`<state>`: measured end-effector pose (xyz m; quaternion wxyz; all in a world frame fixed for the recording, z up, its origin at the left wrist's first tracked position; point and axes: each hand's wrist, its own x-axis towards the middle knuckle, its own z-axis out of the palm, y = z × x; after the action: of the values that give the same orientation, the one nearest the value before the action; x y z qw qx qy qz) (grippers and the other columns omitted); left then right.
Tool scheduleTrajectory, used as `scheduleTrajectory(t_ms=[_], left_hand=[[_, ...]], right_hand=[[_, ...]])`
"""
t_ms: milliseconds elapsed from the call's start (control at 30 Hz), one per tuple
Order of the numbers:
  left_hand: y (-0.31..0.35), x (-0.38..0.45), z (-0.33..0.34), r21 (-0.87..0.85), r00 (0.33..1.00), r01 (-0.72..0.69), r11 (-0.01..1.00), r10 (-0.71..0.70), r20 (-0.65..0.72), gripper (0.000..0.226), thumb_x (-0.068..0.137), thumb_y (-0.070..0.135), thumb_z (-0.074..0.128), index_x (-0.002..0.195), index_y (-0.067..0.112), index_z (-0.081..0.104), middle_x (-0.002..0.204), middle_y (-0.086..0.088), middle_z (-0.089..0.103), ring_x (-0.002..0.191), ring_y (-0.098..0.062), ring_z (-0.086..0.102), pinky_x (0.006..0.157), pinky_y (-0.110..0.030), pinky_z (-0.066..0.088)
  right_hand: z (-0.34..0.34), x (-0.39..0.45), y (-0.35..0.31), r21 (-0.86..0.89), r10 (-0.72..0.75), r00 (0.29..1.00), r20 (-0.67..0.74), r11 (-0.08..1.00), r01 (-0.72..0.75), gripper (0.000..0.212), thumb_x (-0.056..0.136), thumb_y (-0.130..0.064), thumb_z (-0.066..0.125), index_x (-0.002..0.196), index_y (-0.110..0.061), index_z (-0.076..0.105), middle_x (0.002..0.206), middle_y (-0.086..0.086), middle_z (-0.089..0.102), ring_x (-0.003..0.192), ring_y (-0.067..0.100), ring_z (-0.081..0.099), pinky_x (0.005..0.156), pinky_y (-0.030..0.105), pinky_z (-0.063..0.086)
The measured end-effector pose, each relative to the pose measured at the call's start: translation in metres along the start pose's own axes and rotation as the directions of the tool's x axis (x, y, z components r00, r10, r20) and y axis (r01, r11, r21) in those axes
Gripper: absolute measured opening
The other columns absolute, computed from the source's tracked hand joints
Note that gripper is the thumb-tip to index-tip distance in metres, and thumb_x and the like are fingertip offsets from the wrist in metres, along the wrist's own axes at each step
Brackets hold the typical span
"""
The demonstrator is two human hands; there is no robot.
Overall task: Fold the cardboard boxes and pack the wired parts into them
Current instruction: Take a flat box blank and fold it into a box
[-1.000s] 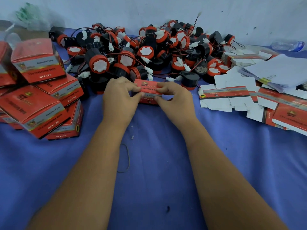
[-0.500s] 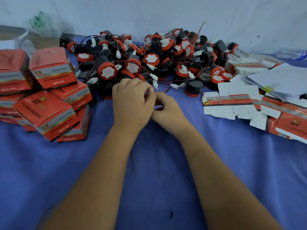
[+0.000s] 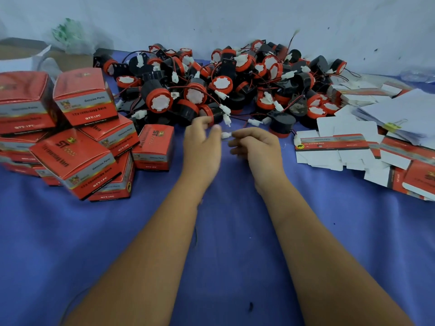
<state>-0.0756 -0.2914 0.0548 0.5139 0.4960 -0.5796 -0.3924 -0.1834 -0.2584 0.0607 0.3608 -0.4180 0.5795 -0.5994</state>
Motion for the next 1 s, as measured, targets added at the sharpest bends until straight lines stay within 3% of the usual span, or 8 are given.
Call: scheduleTrajectory(t_ms=[133, 300, 433, 533, 667, 767, 867, 1000], left_hand=[[-0.002, 0.014, -0.012, -0.284, 0.957, 0.185, 0.941, -0.239, -0.167, 0.016, 0.099, 0.014, 0.045, 0.114, 0.019, 0.048, 0.079, 0.006, 0.049, 0.059, -0.004, 0.048, 0.065, -0.031, 0.046], [-0.001, 0.016, -0.014, -0.345, 0.929, 0.149, 0.927, -0.25, -0.272, 0.016, 0.097, 0.008, 0.043, 0.108, 0.019, 0.047, 0.077, 0.005, 0.049, 0.038, 0.011, 0.046, 0.049, -0.022, 0.045], [-0.004, 0.013, -0.014, -0.247, 0.956, 0.126, 0.961, -0.184, -0.227, 0.015, 0.096, 0.007, 0.045, 0.098, 0.019, 0.054, 0.075, 0.007, 0.051, 0.05, 0.006, 0.05, 0.058, -0.028, 0.046], [-0.008, 0.01, -0.012, -0.07, 0.991, 0.057, 0.996, -0.065, -0.115, 0.02, 0.096, 0.012, 0.048, 0.087, 0.026, 0.059, 0.071, 0.007, 0.053, 0.053, 0.0, 0.043, 0.055, -0.021, 0.041], [-0.012, 0.003, -0.006, 0.146, 0.995, -0.081, 0.986, 0.071, 0.072, 0.025, 0.097, 0.013, 0.048, 0.086, 0.029, 0.063, 0.073, 0.008, 0.06, 0.047, -0.005, 0.04, 0.041, -0.014, 0.03], [-0.009, -0.002, -0.005, 0.23, 0.978, -0.154, 0.961, 0.116, 0.174, 0.026, 0.096, 0.013, 0.048, 0.086, 0.032, 0.063, 0.089, 0.019, 0.063, 0.061, -0.004, 0.053, 0.048, -0.016, 0.039], [-0.011, -0.002, -0.004, 0.331, 0.948, -0.223, 0.917, 0.125, 0.294, 0.019, 0.096, 0.019, 0.054, 0.101, 0.034, 0.065, 0.118, 0.015, 0.064, 0.102, -0.005, 0.057, 0.081, -0.027, 0.049], [-0.013, -0.002, -0.002, 0.532, 0.881, -0.38, 0.757, 0.12, 0.457, 0.044, 0.089, 0.033, 0.067, 0.132, 0.029, 0.058, 0.145, 0.004, 0.052, 0.135, -0.022, 0.04, 0.109, -0.036, 0.033]], right_hand=[[-0.018, 0.006, 0.001, -0.213, -0.051, 0.938, -0.344, 0.977, -0.025, 0.026, 0.09, -0.008, 0.047, 0.097, -0.023, 0.066, 0.08, -0.012, 0.062, 0.061, -0.003, 0.052, 0.057, 0.021, 0.043], [-0.043, 0.014, -0.001, -0.684, -0.329, 0.792, -0.514, 0.714, -0.148, 0.033, 0.087, -0.016, 0.055, 0.118, -0.021, 0.062, 0.133, 0.006, 0.05, 0.126, 0.028, 0.04, 0.103, 0.038, 0.029], [-0.057, 0.015, 0.006, -0.817, -0.098, 0.893, -0.439, 0.456, -0.352, 0.05, 0.09, -0.026, 0.054, 0.137, -0.014, 0.044, 0.156, 0.022, 0.02, 0.145, 0.037, 0.012, 0.117, 0.05, 0.009], [-0.046, 0.012, 0.007, -0.935, -0.118, 0.948, -0.297, 0.236, -0.264, 0.039, 0.091, -0.03, 0.047, 0.123, -0.009, 0.051, 0.134, 0.021, 0.051, 0.125, 0.04, 0.04, 0.1, 0.045, 0.03], [-0.026, 0.007, 0.003, -0.908, -0.305, 0.947, -0.106, 0.418, 0.033, 0.026, 0.095, -0.024, 0.042, 0.106, -0.013, 0.062, 0.099, 0.01, 0.067, 0.092, 0.034, 0.056, 0.079, 0.039, 0.033], [-0.027, 0.008, 0.003, -0.917, -0.372, 0.913, -0.169, 0.398, -0.007, 0.027, 0.094, -0.027, 0.043, 0.109, -0.018, 0.064, 0.105, 0.006, 0.064, 0.103, 0.029, 0.052, 0.088, 0.04, 0.03], [-0.036, 0.011, 0.006, -0.924, -0.24, 0.93, -0.28, 0.331, -0.193, 0.036, 0.095, -0.037, 0.044, 0.124, -0.019, 0.056, 0.127, 0.009, 0.051, 0.12, 0.032, 0.041, 0.1, 0.05, 0.026], [-0.035, 0.011, 0.011, -0.945, -0.166, 0.971, -0.173, 0.307, -0.116, 0.04, 0.094, -0.037, 0.046, 0.127, -0.015, 0.053, 0.131, 0.013, 0.047, 0.122, 0.036, 0.039, 0.096, 0.044, 0.029]])
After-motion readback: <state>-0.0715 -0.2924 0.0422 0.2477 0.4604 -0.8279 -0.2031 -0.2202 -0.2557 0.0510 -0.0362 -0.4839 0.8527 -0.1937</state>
